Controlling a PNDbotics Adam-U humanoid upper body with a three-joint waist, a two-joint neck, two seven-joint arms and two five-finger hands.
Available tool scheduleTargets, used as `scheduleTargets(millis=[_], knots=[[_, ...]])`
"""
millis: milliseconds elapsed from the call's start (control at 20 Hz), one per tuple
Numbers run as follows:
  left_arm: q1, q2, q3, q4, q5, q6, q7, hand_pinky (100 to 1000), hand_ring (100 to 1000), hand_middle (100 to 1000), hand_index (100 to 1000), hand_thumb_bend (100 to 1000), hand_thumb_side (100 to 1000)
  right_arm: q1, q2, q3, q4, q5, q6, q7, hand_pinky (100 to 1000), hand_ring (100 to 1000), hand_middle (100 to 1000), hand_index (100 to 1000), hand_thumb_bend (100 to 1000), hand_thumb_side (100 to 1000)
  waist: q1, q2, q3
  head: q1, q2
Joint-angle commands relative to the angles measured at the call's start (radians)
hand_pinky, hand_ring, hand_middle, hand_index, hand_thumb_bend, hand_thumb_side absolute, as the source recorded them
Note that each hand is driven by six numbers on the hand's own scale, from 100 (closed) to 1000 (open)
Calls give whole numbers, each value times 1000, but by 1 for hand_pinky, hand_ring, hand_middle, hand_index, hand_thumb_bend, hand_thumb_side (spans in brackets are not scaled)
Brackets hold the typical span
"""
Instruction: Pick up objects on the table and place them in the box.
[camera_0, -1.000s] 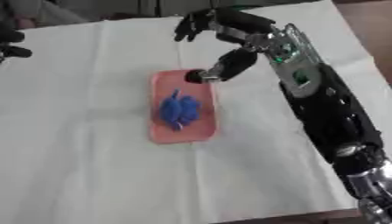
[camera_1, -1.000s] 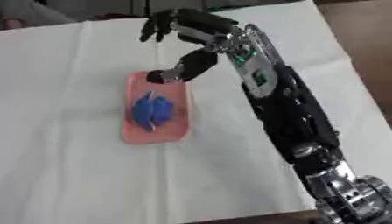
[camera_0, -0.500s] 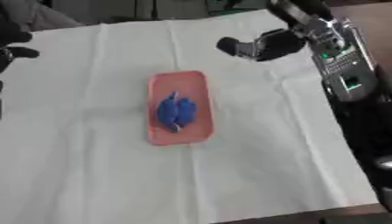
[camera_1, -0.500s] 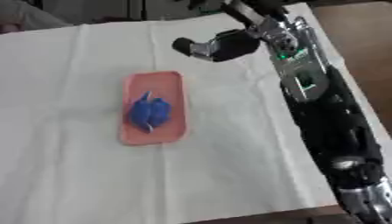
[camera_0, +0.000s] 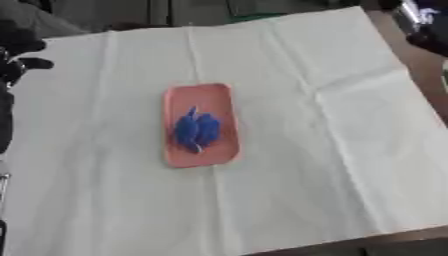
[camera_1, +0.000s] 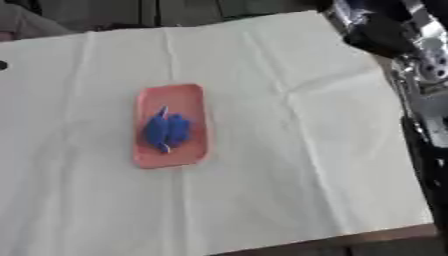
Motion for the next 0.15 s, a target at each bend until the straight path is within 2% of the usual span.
scheduleTargets(millis=[50,100,150], knots=[[0,24,23,-9,-6,-1,34,662,753,710,839,209,885,18,-41,-40,-48,-70,20,-46,589,602,829,770,274,637,-3,-24,-3,9,4],[2,23,29,-8,-7,0,49,662,753,710,839,209,885,31,-43,-46,-50,-88,25,-57,589,602,829,770,274,637,-3,-27,-5,10,4],[3,24,37,-7,-7,1,69,663,762,719,842,208,872,46,-43,-56,-53,-104,28,-71,574,595,824,766,232,658,-2,-30,-8,11,4]])
